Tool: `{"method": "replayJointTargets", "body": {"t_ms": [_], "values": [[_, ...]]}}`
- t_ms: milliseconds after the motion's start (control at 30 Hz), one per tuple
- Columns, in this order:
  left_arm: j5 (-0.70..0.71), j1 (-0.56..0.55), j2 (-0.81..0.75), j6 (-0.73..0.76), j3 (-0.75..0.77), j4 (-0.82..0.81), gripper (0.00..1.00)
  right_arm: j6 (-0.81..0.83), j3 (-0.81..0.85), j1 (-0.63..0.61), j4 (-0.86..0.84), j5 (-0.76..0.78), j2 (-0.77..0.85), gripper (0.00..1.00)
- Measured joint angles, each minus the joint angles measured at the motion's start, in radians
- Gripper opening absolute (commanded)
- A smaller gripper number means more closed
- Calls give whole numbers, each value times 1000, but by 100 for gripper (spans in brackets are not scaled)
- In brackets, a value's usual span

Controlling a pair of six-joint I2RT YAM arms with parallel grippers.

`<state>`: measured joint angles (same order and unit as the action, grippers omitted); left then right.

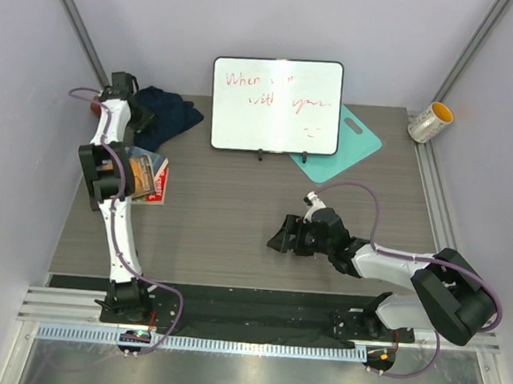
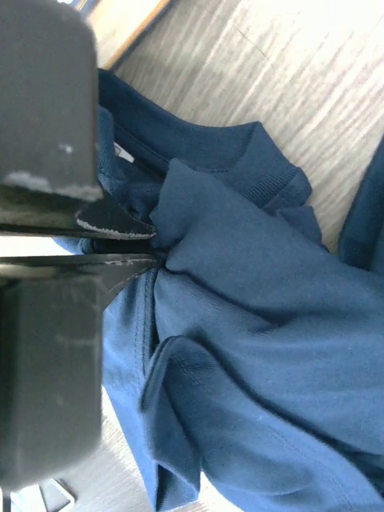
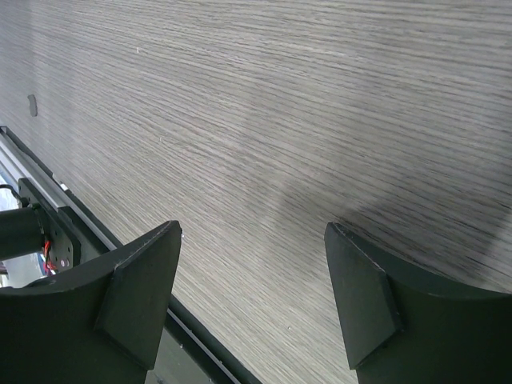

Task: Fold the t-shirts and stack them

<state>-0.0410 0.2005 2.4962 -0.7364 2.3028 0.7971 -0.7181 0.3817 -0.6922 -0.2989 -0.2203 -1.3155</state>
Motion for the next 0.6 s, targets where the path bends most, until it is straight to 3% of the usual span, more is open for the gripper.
{"method": "replayJointTargets", "body": {"t_ms": [200, 600], "values": [[-18, -1, 34, -13, 32, -11, 0, -1, 0, 0, 0, 0, 0, 78], [-58, -23, -258, -85, -371, -352, 0, -36, -14, 0, -63, -14, -22, 78]]}}
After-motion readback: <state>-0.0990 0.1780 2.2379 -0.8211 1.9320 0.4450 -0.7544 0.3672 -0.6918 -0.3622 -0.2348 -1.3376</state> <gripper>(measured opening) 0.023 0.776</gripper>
